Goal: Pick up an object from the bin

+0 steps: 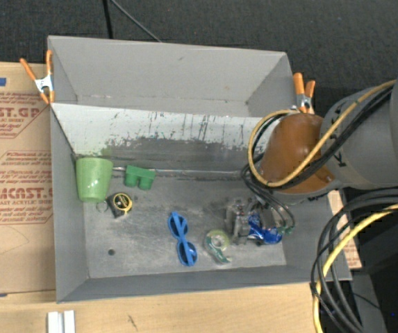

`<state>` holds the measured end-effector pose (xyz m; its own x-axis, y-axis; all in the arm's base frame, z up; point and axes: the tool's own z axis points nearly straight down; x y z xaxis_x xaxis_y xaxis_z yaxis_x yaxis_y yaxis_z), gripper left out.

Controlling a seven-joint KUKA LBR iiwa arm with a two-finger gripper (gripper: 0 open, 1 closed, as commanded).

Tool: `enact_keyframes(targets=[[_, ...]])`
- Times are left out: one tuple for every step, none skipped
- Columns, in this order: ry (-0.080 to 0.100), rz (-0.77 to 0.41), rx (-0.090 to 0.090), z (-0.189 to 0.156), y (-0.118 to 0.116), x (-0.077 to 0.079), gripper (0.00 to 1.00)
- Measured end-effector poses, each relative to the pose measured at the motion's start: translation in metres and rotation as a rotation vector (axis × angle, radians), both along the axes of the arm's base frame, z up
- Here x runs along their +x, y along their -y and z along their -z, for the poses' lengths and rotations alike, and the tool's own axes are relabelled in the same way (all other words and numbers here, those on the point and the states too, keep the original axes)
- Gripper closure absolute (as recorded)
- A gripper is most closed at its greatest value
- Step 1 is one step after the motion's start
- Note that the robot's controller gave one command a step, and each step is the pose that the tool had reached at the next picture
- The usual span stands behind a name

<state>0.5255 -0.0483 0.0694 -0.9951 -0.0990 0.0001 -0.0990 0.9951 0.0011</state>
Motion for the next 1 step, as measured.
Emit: enact_keyframes(targets=[[0.0, 0.0, 0.0, 0.0, 0.0, 0.0, 0.0]])
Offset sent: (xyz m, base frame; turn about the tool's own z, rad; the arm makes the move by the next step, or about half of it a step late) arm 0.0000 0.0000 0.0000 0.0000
